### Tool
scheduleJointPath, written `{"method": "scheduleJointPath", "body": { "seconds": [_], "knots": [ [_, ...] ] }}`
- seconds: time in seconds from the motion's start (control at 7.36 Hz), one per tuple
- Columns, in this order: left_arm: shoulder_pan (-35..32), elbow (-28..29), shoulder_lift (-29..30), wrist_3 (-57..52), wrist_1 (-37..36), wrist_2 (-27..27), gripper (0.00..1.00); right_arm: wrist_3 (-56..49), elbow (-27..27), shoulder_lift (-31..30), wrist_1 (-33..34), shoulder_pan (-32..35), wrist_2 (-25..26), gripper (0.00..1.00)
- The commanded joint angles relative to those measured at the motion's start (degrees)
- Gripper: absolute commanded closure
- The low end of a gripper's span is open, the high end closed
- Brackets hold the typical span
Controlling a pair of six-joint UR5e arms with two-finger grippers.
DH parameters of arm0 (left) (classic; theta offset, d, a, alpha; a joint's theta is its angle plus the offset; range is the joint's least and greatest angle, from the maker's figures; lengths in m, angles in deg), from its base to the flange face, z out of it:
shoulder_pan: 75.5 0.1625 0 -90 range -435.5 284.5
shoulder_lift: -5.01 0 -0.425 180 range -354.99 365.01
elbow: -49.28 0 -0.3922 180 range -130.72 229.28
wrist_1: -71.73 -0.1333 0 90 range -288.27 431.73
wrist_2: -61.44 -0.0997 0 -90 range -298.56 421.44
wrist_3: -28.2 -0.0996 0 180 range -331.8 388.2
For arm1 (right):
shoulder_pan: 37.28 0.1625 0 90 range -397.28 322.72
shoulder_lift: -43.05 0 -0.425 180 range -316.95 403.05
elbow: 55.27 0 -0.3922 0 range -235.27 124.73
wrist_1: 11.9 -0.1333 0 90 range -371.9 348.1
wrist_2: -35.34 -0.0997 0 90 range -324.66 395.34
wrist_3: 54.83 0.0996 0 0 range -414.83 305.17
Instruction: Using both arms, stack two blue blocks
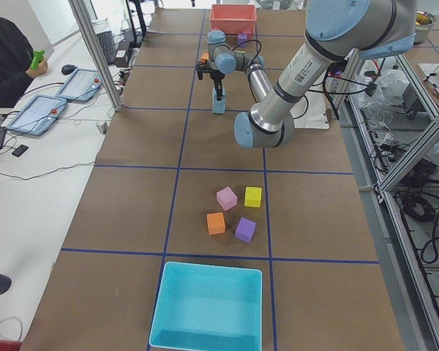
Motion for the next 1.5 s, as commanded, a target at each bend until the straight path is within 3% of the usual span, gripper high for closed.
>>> {"method": "scheduleJointPath", "body": {
  "seconds": [0.0,0.27,0.41,0.68,0.82,1.36],
  "knots": [
    [-0.5,-0.5,0.0,-0.9,-0.1,0.1,0.03,0.0,0.1,0.0,0.1,0.1,0.1,0.0],
    [-7.2,-5.3,-1.9,-7.5,-2.2,4.3,0.02,0.0,0.1,-0.3,0.0,0.1,0.1,0.0],
    [-13.6,-9.2,-5.4,-13.0,-3.4,11.0,0.02,0.0,0.0,-0.6,0.0,0.2,-0.2,0.0],
    [-25.9,-19.1,-19.3,-30.1,-3.8,16.3,0.02,0.0,-0.5,-1.4,0.0,0.9,-0.7,0.0],
    [-32.7,-19.5,-23.2,-39.5,-4.2,20.7,0.02,0.1,-0.6,-1.3,0.1,1.1,-0.7,0.0],
    [-54.9,-18.0,-39.0,-74.8,-7.9,27.8,0.02,0.4,-1.3,-1.0,0.2,1.1,-0.7,0.0]
  ]
}}
